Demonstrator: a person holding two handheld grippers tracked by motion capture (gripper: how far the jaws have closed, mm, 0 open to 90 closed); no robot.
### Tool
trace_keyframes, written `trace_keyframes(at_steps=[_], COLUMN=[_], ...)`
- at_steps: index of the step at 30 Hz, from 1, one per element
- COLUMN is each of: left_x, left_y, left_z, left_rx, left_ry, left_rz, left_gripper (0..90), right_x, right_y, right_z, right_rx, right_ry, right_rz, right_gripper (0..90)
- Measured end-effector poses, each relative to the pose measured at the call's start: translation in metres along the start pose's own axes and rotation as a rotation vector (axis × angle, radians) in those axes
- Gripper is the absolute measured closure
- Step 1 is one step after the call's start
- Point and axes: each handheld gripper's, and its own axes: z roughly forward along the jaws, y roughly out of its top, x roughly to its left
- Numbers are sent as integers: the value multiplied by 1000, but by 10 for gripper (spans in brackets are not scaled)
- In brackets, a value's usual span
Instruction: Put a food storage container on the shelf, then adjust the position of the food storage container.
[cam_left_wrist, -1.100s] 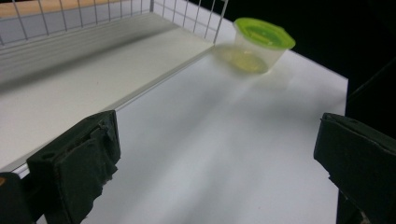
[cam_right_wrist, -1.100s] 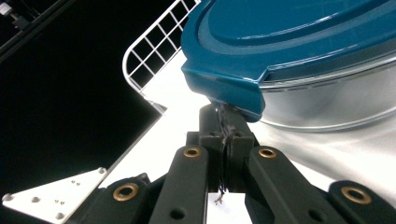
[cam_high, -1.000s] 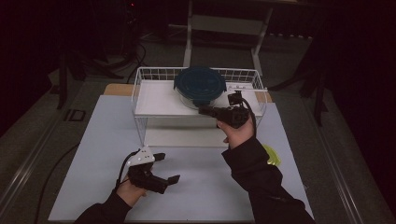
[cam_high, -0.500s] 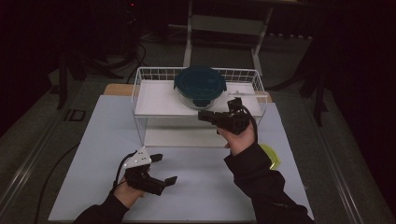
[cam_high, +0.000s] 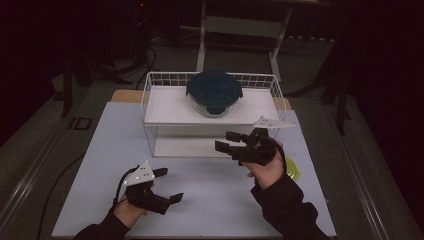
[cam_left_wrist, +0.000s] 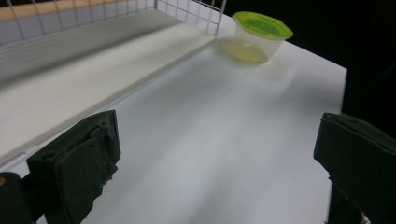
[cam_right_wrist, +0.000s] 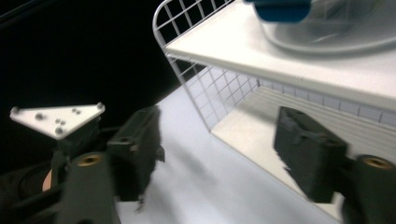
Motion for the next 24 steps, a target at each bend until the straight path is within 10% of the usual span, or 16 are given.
trace_keyframes(at_steps=[5, 11, 24], left_x=[-5, -3, -2], left_y=[-2, -8, -9], left_z=[1, 5, 6], left_rx=[0, 11, 3], left_ry=[-13, -5, -11], left_rz=[10, 5, 11], left_gripper=[3, 3, 3], right_x=[-2, -9, -45], right_y=[-10, -19, -50], right_z=[-7, -20, -72], right_rx=[-5, -69, -83], right_ry=[29, 30, -170], right_rz=[-32, -51, -61], right_gripper=[135, 155, 147])
